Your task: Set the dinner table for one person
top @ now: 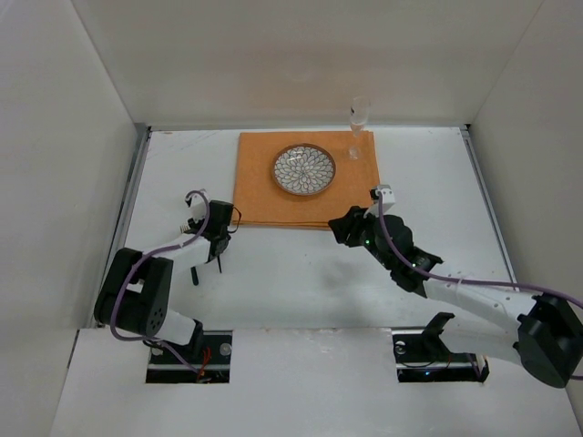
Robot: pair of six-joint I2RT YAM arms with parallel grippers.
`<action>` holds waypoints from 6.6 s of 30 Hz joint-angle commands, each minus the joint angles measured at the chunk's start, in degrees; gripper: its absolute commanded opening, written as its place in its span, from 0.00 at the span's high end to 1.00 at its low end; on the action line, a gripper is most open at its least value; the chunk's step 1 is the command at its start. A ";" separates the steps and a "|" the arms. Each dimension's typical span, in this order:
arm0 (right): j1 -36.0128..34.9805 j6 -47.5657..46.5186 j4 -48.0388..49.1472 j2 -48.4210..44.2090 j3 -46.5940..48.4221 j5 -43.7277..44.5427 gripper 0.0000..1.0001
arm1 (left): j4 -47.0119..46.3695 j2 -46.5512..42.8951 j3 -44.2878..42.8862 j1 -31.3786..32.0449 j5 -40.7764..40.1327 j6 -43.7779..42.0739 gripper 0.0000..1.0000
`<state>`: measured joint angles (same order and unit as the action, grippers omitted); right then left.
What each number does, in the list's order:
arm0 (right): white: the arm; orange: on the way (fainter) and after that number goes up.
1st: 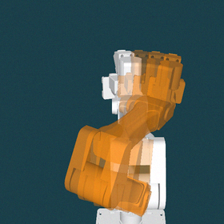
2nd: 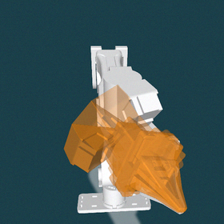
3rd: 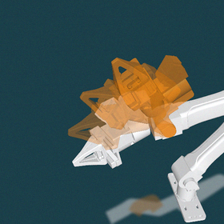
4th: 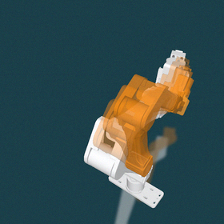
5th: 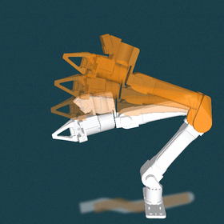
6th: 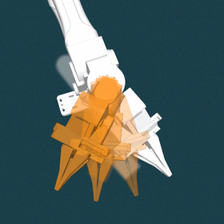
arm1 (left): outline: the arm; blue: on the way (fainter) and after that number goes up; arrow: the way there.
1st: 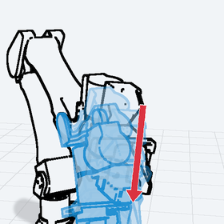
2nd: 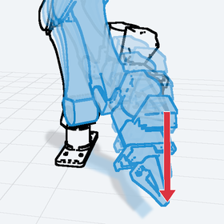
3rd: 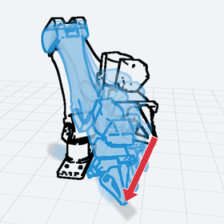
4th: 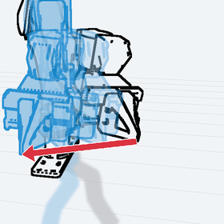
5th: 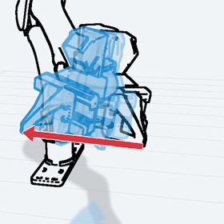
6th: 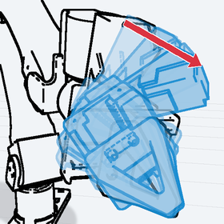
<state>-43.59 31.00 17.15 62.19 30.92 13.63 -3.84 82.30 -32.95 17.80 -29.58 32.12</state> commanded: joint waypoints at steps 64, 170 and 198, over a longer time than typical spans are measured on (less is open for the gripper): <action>16.48 8.81 5.79 -17.98 -11.14 8.17 0.36 | -1.88 52.07 -80.94 28.82 12.80 9.10 1.00; 13.05 7.49 7.81 -11.22 -10.00 9.58 0.45 | 3.86 -25.37 -0.26 7.72 2.41 0.23 1.00; 12.09 6.09 8.87 -7.44 -8.68 9.05 0.42 | -3.37 27.64 -39.82 0.08 27.74 -14.72 1.00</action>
<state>-30.85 37.89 22.37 54.96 19.62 22.52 -8.75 109.75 -69.87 18.61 -4.56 18.63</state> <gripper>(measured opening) 0.575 0.109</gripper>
